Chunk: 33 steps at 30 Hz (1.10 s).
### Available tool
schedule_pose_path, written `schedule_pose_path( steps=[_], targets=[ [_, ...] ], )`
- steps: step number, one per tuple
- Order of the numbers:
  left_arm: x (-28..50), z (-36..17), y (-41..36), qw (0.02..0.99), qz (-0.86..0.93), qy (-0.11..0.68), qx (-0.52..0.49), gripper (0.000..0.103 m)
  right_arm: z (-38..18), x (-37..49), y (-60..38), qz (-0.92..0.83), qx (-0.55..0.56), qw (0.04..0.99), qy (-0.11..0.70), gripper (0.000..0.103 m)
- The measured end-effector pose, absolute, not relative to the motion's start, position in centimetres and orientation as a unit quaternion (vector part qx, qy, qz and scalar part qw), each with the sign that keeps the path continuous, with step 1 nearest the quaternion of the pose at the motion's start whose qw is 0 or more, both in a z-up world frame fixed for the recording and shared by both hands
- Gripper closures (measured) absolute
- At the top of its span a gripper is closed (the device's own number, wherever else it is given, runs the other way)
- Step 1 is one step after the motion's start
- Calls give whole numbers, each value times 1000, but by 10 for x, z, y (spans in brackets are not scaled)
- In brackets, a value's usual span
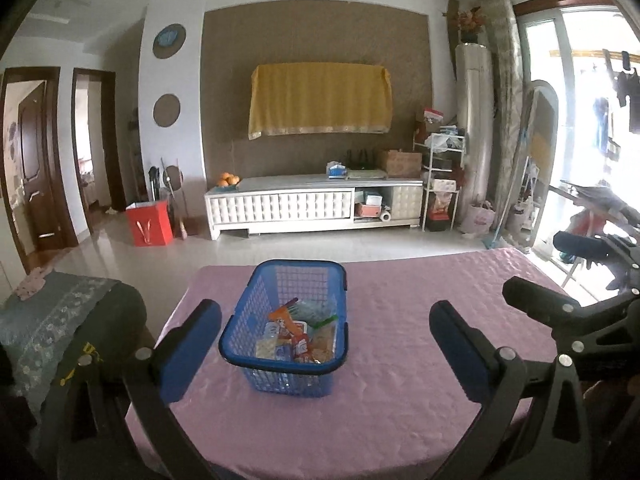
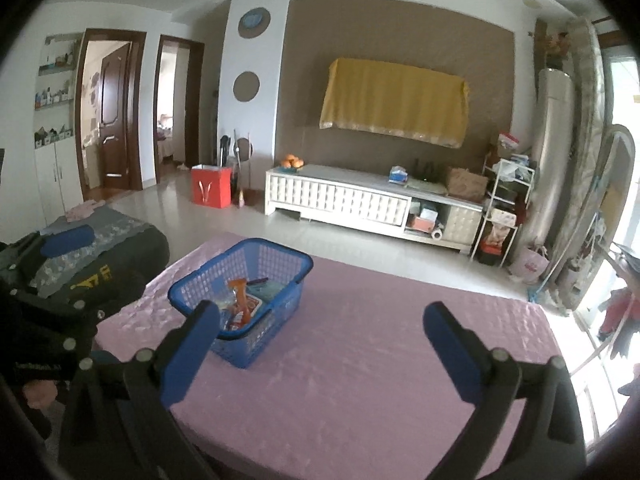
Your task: Organize snacks
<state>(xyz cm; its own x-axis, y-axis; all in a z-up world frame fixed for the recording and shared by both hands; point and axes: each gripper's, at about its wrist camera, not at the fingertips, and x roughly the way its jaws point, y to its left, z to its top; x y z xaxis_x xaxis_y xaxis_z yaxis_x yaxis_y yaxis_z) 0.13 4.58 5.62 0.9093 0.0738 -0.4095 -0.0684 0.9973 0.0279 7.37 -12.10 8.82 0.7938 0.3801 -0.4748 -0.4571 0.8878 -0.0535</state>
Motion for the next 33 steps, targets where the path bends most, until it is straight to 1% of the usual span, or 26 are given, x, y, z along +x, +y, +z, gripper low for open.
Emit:
schedule_pose_path(
  steps=[9, 33],
  targets=[
    [-26, 59, 31, 979, 20, 204, 19, 0, 87, 49, -132, 222, -72, 945, 228, 0],
    [-39, 60, 23, 979, 13, 203, 23, 0, 88, 20, -136, 233, -54, 946, 217, 0]
  ],
)
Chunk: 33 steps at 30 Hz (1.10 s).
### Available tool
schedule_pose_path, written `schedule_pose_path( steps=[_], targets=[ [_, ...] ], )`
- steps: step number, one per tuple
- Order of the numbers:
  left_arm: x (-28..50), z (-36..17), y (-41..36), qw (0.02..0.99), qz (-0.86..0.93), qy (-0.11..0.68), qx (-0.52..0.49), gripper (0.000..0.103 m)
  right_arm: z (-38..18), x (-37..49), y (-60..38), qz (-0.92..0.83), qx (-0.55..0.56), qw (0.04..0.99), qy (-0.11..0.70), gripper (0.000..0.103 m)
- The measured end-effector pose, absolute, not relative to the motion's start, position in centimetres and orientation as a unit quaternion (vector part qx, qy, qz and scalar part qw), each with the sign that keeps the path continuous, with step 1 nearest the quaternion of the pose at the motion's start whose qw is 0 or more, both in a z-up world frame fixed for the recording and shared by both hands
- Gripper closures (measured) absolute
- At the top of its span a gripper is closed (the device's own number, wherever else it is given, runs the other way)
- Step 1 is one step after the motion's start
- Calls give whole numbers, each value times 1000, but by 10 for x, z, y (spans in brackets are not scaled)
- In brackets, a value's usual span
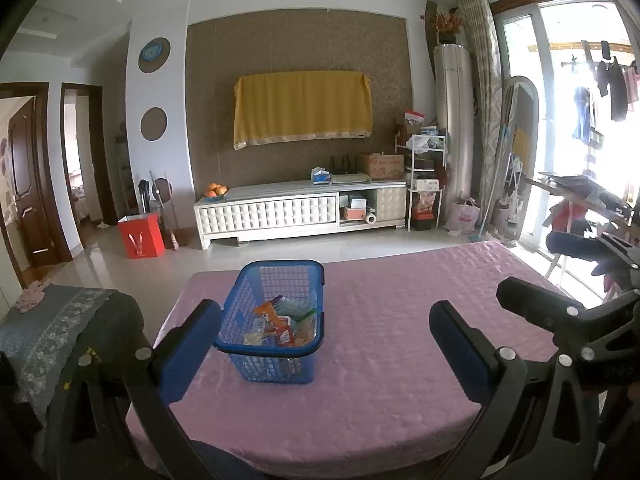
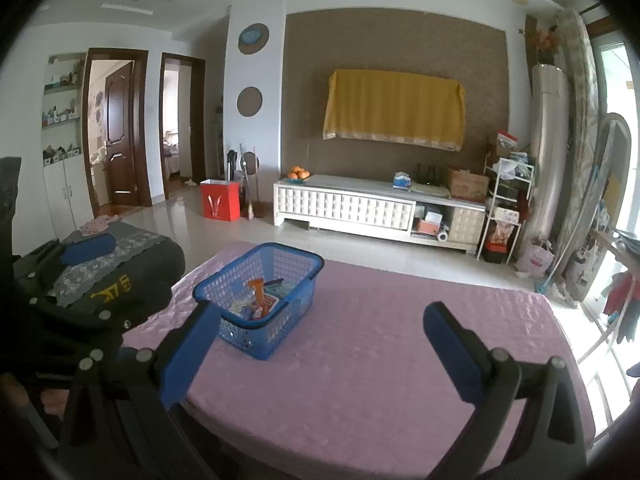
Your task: Organize snacks
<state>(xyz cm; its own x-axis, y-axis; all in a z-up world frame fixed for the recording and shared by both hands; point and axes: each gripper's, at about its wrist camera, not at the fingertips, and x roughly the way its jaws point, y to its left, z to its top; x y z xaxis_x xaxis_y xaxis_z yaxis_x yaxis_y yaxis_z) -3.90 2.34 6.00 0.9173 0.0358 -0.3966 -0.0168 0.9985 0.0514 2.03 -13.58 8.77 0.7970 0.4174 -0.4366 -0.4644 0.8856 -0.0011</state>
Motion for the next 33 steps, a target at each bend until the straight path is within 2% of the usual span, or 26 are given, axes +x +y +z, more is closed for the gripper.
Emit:
schedule_pose_path(
  steps=[33],
  targets=[
    [-43, 61, 19, 978, -1, 208, 14, 0, 84, 23, -141, 226, -41, 944, 237, 0]
  ],
)
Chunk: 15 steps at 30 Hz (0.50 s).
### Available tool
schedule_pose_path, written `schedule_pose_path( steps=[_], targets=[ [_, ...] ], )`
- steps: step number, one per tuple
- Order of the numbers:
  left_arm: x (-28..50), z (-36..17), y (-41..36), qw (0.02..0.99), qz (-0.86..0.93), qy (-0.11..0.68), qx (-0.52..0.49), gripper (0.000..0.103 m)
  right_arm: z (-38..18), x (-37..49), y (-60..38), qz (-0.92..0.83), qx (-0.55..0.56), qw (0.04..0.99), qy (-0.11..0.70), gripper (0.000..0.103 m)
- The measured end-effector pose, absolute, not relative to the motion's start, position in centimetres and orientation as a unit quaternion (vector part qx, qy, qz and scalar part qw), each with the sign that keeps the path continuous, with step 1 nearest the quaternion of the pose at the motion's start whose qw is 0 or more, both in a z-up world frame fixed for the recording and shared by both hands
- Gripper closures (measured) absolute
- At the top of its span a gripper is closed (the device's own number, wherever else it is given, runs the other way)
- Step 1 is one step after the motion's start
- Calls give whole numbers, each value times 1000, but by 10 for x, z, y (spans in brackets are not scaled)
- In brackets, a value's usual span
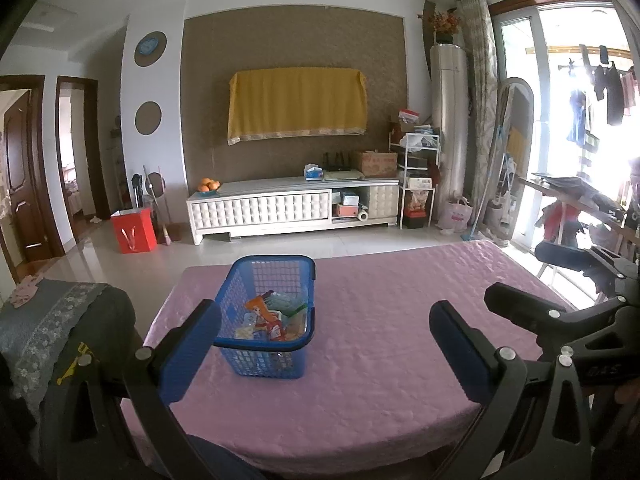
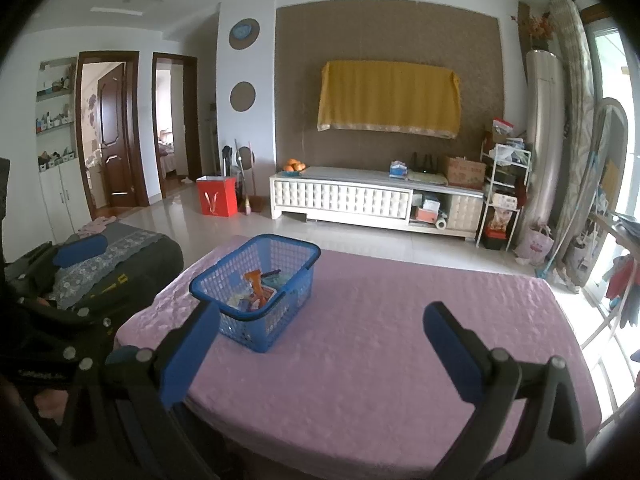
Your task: Organize snacks
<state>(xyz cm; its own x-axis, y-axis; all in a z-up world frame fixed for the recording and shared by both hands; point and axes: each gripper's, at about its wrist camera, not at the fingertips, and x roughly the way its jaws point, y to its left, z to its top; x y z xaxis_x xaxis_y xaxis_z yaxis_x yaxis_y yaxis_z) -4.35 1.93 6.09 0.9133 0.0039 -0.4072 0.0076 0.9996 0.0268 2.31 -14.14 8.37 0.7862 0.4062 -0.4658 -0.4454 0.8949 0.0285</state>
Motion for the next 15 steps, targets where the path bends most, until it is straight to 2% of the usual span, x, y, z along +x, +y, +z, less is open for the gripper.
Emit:
schedule_pose_path(
  steps=[15],
  targets=[
    [-45, 61, 20, 977, -6, 211, 15, 0, 83, 21, -140, 224, -44, 944, 238, 0]
  ],
)
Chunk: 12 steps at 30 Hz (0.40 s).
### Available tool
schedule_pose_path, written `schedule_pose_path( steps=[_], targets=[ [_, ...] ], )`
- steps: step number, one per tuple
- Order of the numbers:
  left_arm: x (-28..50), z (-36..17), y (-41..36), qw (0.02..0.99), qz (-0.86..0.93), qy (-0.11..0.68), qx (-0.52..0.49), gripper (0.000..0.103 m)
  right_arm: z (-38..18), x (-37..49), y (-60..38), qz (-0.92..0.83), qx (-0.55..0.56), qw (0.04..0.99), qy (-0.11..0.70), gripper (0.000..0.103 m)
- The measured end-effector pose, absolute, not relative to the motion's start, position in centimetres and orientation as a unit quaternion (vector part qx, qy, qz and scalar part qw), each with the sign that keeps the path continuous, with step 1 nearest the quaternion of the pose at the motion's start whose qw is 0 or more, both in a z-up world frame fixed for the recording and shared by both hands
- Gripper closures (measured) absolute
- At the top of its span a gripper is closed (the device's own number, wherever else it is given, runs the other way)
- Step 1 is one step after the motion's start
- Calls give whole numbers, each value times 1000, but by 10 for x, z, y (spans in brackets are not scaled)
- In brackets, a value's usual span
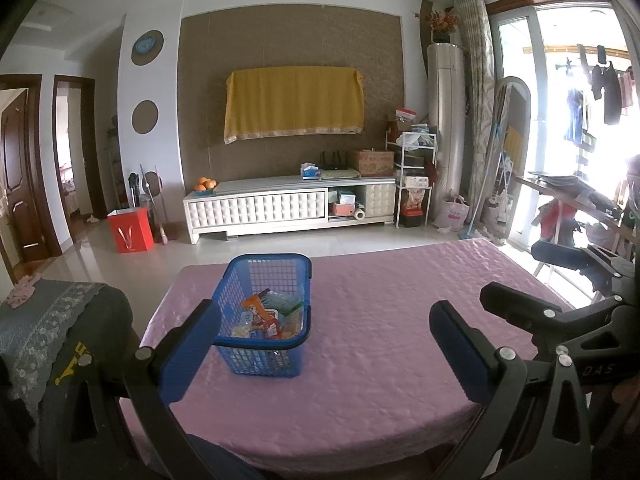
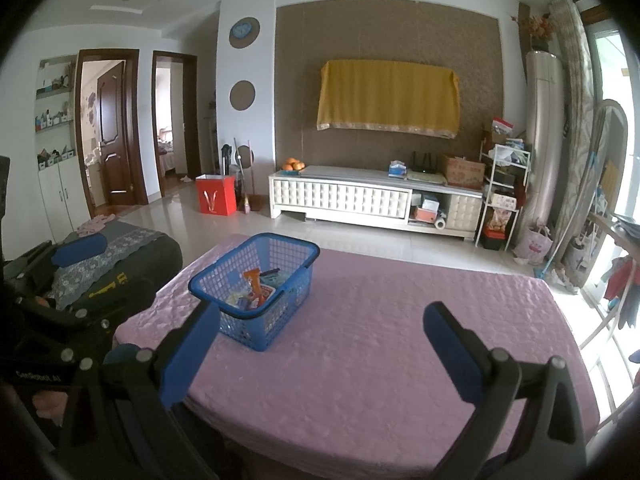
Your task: Organize snacks
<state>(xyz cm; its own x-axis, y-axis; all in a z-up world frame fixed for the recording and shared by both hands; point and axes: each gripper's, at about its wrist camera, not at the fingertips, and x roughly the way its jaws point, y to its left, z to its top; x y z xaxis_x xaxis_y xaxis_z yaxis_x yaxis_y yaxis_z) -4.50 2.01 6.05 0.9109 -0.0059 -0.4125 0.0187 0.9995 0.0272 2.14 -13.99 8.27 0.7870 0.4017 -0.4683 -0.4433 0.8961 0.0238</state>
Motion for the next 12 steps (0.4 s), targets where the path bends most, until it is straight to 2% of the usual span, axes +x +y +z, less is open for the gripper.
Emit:
schedule_pose_path(
  steps=[12],
  targets=[
    [-48, 61, 16, 977, -12, 212, 16, 0, 84, 21, -142, 223, -46, 944, 239, 0]
  ],
)
